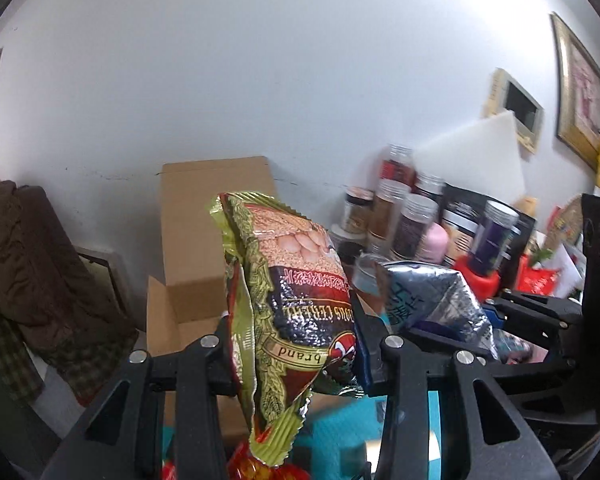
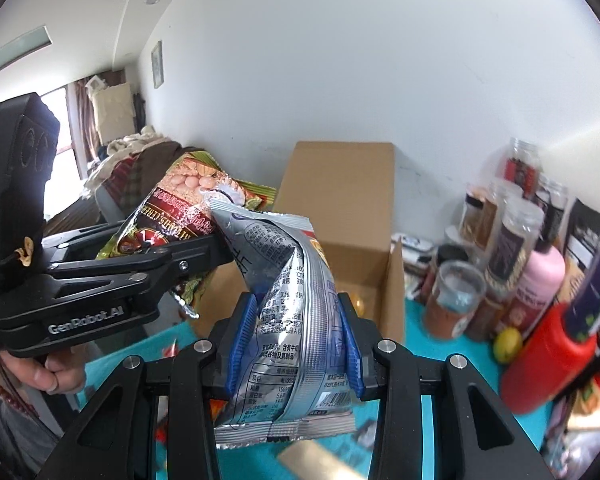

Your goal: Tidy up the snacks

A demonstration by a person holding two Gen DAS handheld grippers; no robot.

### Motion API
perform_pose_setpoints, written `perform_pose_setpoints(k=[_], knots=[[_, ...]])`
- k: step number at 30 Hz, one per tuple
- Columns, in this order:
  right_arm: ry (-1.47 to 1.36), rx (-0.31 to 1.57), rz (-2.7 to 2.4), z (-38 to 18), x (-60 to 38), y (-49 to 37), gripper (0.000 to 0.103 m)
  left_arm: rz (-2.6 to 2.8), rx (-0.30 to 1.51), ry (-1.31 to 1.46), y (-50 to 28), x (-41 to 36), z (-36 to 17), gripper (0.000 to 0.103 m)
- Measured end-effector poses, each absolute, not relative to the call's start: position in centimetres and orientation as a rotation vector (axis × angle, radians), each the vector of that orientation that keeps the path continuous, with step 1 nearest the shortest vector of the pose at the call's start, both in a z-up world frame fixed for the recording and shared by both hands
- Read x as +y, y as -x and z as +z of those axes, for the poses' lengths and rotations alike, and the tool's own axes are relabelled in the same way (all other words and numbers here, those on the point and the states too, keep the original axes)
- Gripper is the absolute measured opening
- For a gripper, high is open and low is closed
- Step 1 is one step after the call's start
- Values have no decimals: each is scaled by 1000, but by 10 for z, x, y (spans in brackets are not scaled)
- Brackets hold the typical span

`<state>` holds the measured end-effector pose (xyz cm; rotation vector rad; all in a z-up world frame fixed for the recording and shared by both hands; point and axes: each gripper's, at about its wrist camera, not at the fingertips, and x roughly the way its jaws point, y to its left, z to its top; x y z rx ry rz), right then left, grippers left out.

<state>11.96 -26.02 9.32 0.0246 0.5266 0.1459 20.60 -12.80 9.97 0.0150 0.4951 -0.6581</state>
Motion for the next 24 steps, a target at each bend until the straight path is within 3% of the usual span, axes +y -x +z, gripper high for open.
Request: perform_pose_setpoints(k=[13, 24], knots=[[-95, 510, 149, 88, -271, -217, 40, -456, 484, -17, -291, -133, 87, 40], [-179, 599, 99, 40, -290, -272, 40, -413, 570, -64, -343, -144, 45, 40]])
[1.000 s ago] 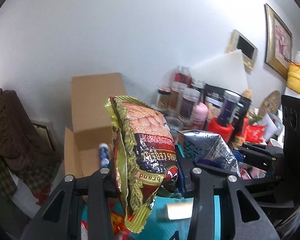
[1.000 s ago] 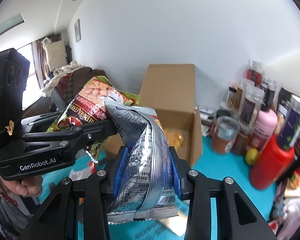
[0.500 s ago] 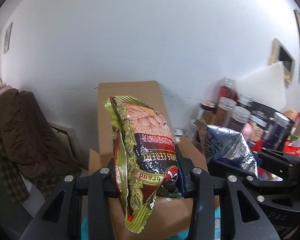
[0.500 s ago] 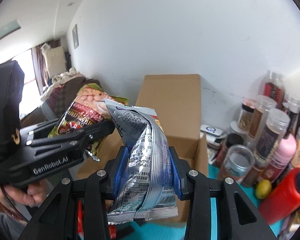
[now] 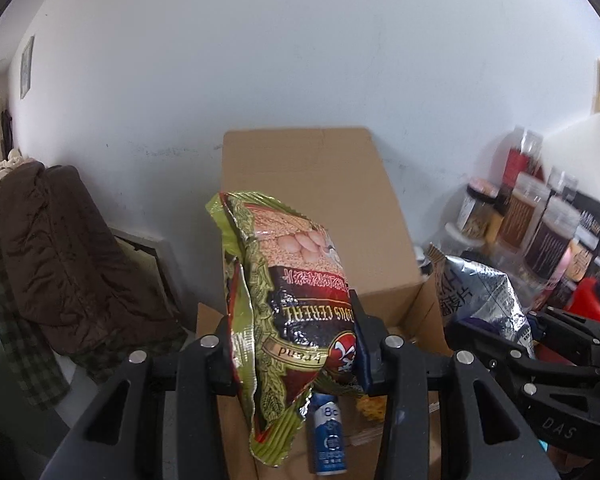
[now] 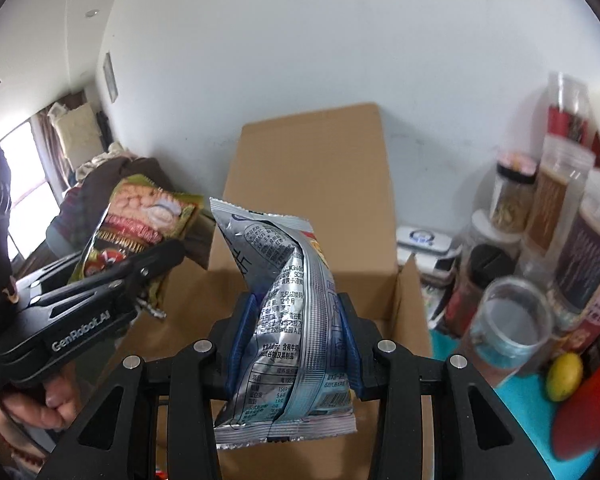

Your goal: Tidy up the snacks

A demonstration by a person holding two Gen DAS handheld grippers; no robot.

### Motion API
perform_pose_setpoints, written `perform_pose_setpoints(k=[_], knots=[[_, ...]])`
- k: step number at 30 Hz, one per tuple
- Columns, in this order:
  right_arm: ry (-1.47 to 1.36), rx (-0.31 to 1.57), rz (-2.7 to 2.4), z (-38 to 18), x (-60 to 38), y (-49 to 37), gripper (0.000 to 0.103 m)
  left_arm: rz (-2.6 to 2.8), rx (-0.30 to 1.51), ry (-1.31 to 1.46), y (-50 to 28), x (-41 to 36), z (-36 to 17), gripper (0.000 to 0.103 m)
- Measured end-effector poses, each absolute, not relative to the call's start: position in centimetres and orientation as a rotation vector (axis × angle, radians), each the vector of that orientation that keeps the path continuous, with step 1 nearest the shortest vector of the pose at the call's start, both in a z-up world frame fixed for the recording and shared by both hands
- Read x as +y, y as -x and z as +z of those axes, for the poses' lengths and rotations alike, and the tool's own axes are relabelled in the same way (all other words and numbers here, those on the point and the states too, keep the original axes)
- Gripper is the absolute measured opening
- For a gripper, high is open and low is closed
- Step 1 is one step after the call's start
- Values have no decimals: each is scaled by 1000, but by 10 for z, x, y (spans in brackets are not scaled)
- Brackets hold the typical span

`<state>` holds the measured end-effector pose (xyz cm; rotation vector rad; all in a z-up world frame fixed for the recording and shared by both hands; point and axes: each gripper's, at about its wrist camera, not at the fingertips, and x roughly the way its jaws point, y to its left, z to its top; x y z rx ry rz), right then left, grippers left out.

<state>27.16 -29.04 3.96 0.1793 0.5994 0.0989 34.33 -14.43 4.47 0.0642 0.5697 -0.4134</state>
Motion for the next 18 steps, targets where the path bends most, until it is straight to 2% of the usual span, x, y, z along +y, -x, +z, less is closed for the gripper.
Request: perform_pose_setpoints(k=[18], knots=[[-189, 787, 99, -11, -288, -307, 41, -350, 819, -113, -382, -159, -10, 40]])
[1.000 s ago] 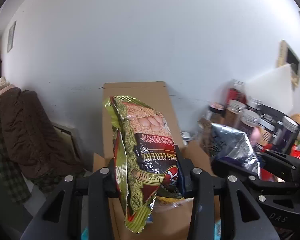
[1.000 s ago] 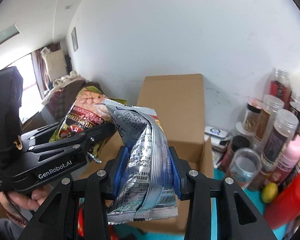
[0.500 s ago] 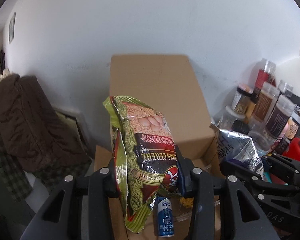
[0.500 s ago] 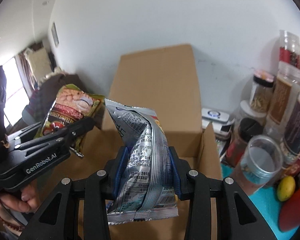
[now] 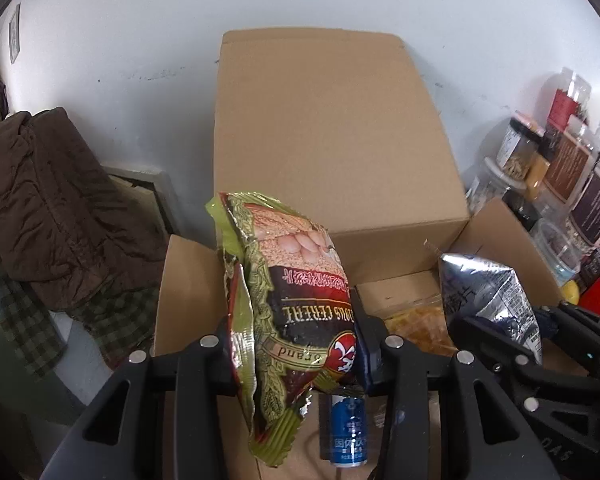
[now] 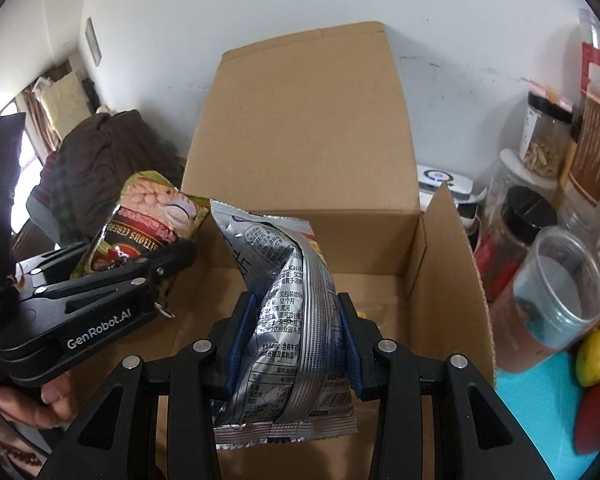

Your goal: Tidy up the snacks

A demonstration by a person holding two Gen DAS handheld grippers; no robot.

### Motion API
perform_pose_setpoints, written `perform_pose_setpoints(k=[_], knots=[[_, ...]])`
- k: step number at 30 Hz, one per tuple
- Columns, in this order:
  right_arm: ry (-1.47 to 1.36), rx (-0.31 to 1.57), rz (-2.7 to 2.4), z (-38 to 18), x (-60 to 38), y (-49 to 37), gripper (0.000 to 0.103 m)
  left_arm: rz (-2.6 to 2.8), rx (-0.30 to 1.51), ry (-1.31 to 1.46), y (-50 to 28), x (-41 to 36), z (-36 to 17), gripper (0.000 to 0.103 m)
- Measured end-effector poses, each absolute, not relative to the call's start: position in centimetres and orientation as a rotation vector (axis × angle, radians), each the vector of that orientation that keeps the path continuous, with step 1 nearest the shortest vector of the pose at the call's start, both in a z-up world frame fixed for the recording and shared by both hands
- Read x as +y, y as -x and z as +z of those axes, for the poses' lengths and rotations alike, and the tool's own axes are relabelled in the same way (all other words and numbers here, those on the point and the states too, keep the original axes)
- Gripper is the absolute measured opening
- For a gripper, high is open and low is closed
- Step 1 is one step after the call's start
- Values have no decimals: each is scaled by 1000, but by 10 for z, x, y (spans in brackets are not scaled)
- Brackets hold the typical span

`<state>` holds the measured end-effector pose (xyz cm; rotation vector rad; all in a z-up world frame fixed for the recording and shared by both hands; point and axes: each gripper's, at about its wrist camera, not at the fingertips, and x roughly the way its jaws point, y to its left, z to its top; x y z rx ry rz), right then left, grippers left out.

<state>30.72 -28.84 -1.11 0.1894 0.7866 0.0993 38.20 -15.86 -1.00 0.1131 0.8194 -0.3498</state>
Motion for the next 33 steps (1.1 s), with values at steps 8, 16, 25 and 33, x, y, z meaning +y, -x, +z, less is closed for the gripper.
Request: perform_pose_setpoints(k=[8, 16, 25, 33], knots=[[-212, 809, 78, -15, -294, -309, 42, -325, 933, -119, -393, -162, -25, 41], [-191, 807, 71, -11, -293, -308, 42, -289, 879, -159, -384, -165, -12, 61], [-182, 760, 73, 5, -295, -293, 42, -319, 818, -126, -364, -163, 12, 65], [-169, 707, 56, 30, -299, -259, 42, -352, 755, -113, -325, -161, 40, 65]])
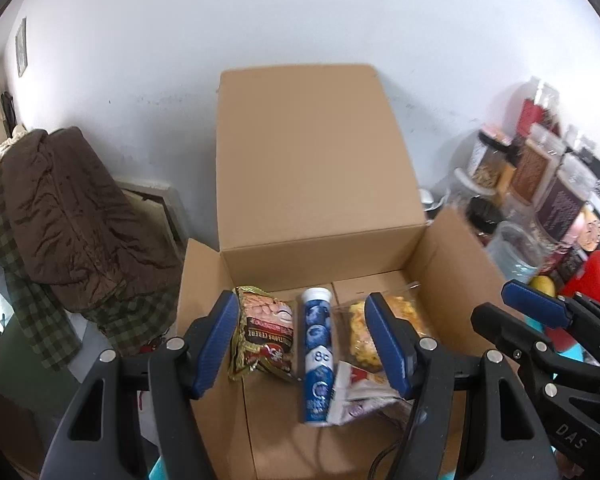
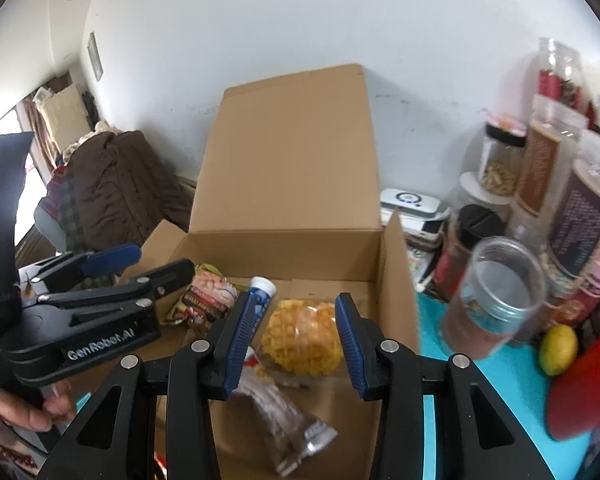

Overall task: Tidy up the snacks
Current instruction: 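Open the left tool over the box while the right tool releases the foil bag, then withdraw both tools from the box toward the loose snacks on the table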

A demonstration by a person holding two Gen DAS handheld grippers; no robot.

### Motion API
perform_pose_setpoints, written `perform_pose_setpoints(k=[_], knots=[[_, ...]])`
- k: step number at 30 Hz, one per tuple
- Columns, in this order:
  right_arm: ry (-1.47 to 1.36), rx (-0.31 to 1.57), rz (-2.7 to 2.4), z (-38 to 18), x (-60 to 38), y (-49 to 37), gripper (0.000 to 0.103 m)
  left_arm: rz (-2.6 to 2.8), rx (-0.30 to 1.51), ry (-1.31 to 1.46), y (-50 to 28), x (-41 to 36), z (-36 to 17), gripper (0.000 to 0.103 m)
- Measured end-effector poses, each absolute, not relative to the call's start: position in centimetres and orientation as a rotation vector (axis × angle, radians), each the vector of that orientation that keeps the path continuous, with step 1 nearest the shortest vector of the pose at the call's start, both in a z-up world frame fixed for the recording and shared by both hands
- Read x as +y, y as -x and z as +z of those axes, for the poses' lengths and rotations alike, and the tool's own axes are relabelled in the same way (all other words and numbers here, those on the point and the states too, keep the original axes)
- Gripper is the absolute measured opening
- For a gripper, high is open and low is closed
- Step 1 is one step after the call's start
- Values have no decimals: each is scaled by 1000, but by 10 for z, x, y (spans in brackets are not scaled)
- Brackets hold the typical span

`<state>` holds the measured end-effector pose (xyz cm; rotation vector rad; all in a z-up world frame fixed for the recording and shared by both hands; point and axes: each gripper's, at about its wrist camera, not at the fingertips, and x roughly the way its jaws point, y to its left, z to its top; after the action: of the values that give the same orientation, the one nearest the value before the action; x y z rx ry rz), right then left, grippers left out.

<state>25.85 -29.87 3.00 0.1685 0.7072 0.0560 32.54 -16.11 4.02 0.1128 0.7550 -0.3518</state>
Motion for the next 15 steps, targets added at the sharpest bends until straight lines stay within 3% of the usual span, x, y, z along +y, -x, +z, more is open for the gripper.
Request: perform_pose_setpoints(k=[15], knots=[[-110, 579, 40, 100, -280, -155, 42, -461, 580, -131, -211, -150, 121, 65]])
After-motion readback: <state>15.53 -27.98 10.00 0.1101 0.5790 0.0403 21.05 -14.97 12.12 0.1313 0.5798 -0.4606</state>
